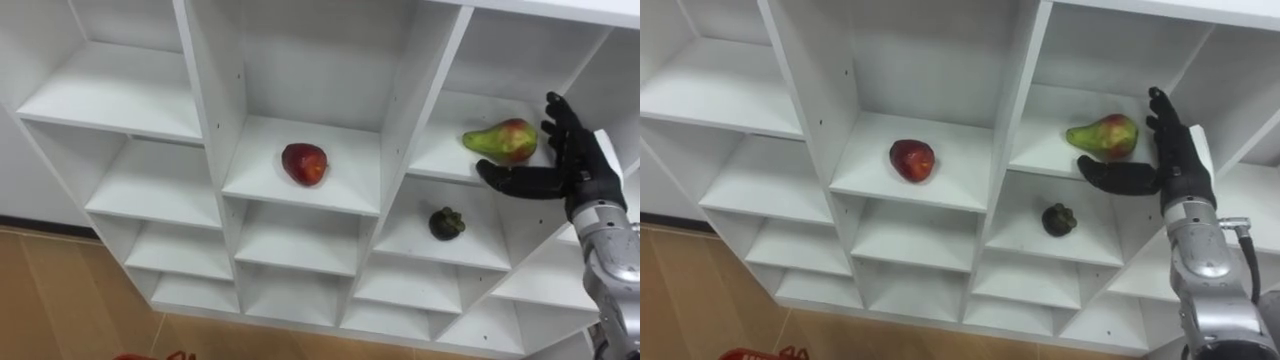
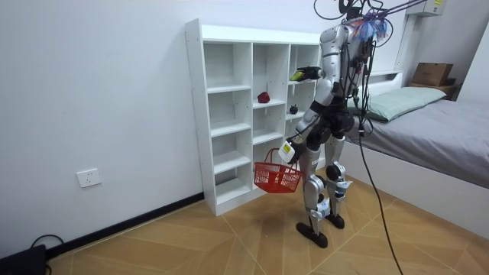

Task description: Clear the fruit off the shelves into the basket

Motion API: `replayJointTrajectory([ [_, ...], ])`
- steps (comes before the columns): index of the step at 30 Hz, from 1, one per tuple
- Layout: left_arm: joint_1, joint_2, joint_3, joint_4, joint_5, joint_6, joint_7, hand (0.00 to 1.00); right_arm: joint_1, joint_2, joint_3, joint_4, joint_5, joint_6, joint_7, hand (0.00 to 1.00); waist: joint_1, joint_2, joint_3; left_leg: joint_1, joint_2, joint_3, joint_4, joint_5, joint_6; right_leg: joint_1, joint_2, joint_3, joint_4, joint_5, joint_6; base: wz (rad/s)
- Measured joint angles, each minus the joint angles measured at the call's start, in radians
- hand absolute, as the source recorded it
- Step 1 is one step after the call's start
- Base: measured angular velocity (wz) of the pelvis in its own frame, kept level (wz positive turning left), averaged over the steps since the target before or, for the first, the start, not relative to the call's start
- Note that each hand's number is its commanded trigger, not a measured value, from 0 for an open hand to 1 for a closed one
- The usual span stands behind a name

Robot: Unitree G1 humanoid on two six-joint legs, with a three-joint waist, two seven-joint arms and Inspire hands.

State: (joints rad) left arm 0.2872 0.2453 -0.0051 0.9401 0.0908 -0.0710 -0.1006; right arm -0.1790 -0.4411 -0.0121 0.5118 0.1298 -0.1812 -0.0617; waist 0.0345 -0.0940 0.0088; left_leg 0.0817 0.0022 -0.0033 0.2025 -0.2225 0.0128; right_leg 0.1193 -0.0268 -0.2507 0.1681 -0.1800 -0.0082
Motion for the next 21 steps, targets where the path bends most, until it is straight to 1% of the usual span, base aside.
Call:
replayJointTrajectory([
  [3, 0.000, 0.003, 0.000, 0.000, 0.000, 0.001, 0.001, 1.00, -0.025, -0.023, 0.033, 0.020, -0.022, 0.000, 0.001, 0.00, 0.000, -0.004, 0.0009, 0.000, 0.000, -0.001, 0.001, 0.000, -0.001, 0.001, 0.000, 0.000, 0.000, 0.000, 0.000, 0.00],
  [7, -0.002, 0.008, -0.001, 0.000, 0.000, 0.008, 0.003, 1.00, -0.040, -0.026, 0.041, 0.036, -0.024, 0.000, 0.001, 0.00, 0.004, -0.009, 0.0045, 0.001, 0.000, -0.002, 0.002, 0.001, -0.001, 0.002, 0.001, 0.000, 0.000, 0.000, 0.000, 0.00],
  [12, -0.004, 0.009, -0.001, 0.000, 0.002, 0.024, 0.007, 1.00, -0.040, -0.027, 0.052, 0.039, -0.025, 0.005, 0.026, 0.00, 0.004, -0.011, 0.0049, 0.000, 0.000, -0.003, 0.001, 0.001, -0.001, 0.001, 0.000, -0.001, 0.000, 0.000, 0.000, 0.00],
  [13, -0.004, 0.009, -0.001, 0.000, 0.002, 0.027, 0.007, 1.00, -0.040, -0.028, 0.055, 0.045, -0.025, 0.007, 0.032, 0.02, 0.004, -0.011, 0.0048, 0.000, 0.000, -0.003, 0.001, 0.001, -0.001, 0.002, 0.000, -0.001, 0.000, 0.000, 0.000, 0.00],
  [14, -0.004, 0.009, -0.001, 0.000, 0.002, 0.028, 0.007, 1.00, -0.040, -0.028, 0.059, 0.049, -0.025, 0.007, 0.034, 0.15, 0.004, -0.012, 0.0047, 0.000, 0.000, -0.003, 0.002, 0.001, -0.001, 0.002, 0.001, -0.001, 0.000, 0.000, 0.000, 0.00],
  [15, -0.004, 0.009, -0.002, 0.000, 0.002, 0.028, 0.007, 1.00, -0.040, -0.028, 0.060, 0.060, -0.025, 0.008, 0.043, 0.63, 0.004, -0.012, 0.0044, 0.000, 0.000, -0.003, 0.002, 0.001, -0.001, 0.002, 0.001, -0.001, 0.000, 0.000, 0.000, 0.00],
  [16, -0.004, 0.009, -0.003, 0.000, 0.002, 0.029, 0.007, 1.00, -0.040, -0.028, 0.060, 0.063, -0.025, 0.007, 0.046, 0.91, 0.004, -0.012, 0.0044, 0.000, 0.000, -0.003, 0.002, 0.001, -0.001, 0.002, 0.001, -0.001, 0.001, 0.000, 0.000, 0.00],
  [17, -0.004, 0.009, -0.003, 0.000, 0.002, 0.029, 0.007, 1.00, -0.041, -0.028, 0.060, 0.063, -0.025, 0.007, 0.049, 1.00, 0.004, -0.012, 0.0043, 0.000, 0.000, -0.003, 0.002, 0.001, -0.001, 0.002, 0.001, -0.001, 0.001, 0.000, 0.000, 0.00],
  [21, -0.004, 0.011, -0.006, 0.000, 0.011, 0.029, 0.004, 1.00, -0.046, -0.031, 0.060, 0.064, -0.046, 0.008, 0.053, 1.00, 0.004, -0.013, 0.0038, 0.000, 0.000, -0.003, 0.003, 0.001, -0.001, 0.002, 0.000, -0.002, 0.001, 0.000, 0.000, 0.00],
])
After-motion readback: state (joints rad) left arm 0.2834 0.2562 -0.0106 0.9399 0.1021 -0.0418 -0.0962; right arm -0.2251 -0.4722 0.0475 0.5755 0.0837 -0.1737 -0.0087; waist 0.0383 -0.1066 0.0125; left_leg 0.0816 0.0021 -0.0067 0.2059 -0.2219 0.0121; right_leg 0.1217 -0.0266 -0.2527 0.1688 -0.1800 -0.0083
